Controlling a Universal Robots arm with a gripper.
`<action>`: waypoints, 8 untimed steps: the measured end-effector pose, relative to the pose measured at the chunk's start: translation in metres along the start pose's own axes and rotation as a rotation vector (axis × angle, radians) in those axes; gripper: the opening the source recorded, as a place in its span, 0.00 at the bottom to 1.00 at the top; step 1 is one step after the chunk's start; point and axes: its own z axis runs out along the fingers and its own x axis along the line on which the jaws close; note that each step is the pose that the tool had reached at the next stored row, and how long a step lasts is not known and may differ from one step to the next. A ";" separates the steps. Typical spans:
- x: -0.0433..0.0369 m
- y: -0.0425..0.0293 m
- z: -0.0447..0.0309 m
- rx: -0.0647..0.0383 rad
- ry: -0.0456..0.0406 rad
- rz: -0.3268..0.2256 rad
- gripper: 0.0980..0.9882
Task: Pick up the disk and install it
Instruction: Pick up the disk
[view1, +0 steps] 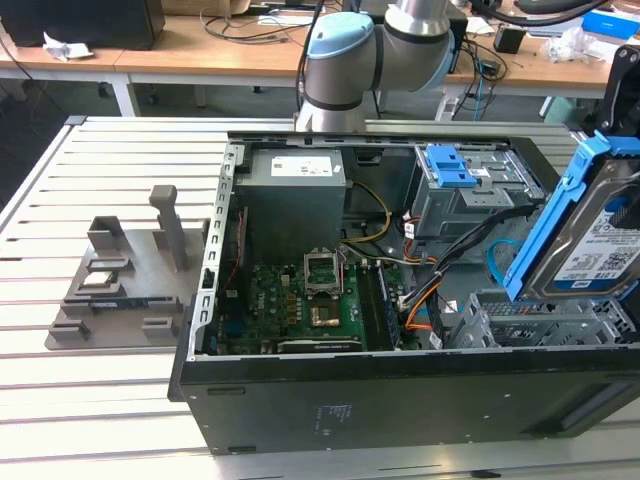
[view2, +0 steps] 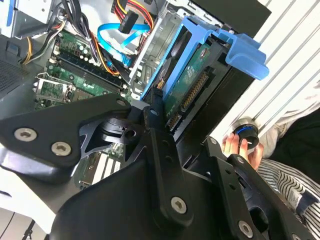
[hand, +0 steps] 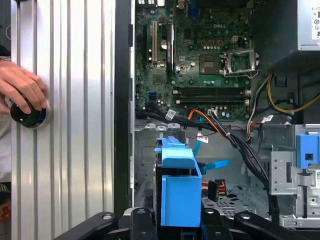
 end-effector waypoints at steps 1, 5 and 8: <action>-0.0018 -0.0027 0.0000 0.000 0.0010 0.000 0.29; -0.0032 -0.0086 -0.0001 0.000 0.0026 0.000 0.29; -0.0032 -0.0088 -0.0001 0.000 0.0027 0.000 0.29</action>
